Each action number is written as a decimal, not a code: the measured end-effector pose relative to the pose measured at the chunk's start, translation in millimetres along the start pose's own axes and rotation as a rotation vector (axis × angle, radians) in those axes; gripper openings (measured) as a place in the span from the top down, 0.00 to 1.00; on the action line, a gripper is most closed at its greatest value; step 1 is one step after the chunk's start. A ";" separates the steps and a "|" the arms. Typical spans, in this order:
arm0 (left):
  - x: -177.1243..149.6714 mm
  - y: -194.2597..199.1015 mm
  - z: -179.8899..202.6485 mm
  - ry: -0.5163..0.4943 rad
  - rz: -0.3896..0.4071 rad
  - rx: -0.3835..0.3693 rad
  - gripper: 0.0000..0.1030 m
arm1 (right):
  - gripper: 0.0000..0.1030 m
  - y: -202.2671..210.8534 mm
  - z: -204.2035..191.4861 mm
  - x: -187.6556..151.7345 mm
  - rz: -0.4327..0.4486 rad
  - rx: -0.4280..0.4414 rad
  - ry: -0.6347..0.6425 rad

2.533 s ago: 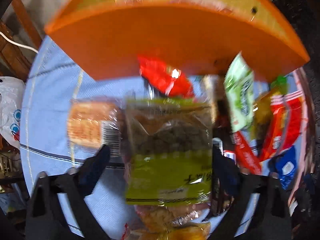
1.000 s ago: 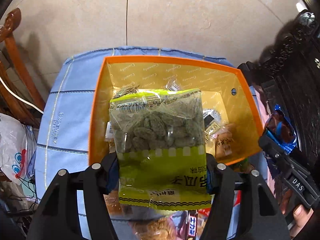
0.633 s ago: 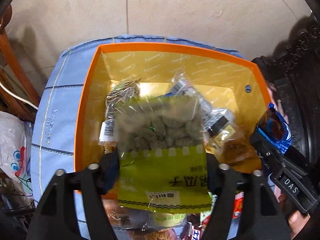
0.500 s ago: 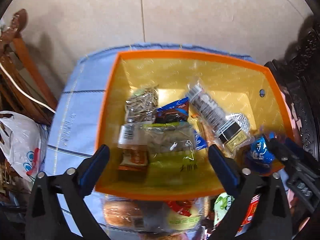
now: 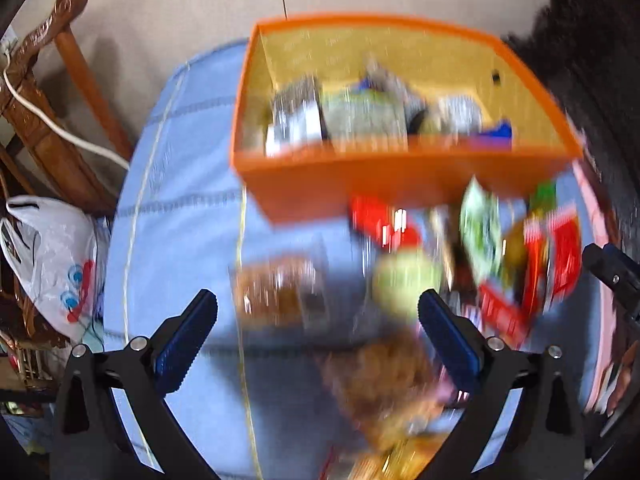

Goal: Organize snacks
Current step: 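Move both tools back over the snack pile, then grasp the bread pack with the left tool while the right tool grasps the red-gold chip bag, then carry both packs into the orange box and open both tools, then move both tools back over the snack pile, then grasp the cracker bag with the left tool while the right tool grasps the pink cookie bag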

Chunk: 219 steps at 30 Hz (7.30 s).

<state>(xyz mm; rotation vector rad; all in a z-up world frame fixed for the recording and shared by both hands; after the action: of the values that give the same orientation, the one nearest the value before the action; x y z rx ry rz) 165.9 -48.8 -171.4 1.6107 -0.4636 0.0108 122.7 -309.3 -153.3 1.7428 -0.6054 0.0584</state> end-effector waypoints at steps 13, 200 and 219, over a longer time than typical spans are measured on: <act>-97.9 -25.9 8.0 0.008 -0.143 -0.007 0.04 | 0.15 -9.0 37.8 -90.1 -0.083 -0.078 -0.040; -95.3 -85.4 3.2 0.238 -0.276 -0.198 0.31 | 0.29 -35.6 -43.4 -144.1 -0.211 -0.027 0.319; -100.8 -86.4 -22.5 0.222 -0.277 -0.127 0.29 | 0.48 -88.1 -68.0 -106.8 -0.210 -0.077 0.506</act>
<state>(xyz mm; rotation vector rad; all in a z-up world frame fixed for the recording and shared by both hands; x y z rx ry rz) 105.5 3.4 -279.9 1.5157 -0.0659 -0.0474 86.9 -196.0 -251.6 1.6232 -0.0532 0.3138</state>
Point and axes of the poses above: each gripper's, at about its wrist camera, not at the fingertips, and y roughly against the way its jaws point, z to its right, x to its top, the point moved 10 cm from there along -y, roughly the way its jaws point, and after that the axes turned 9 degrees about -y, right-handed, at the moved point
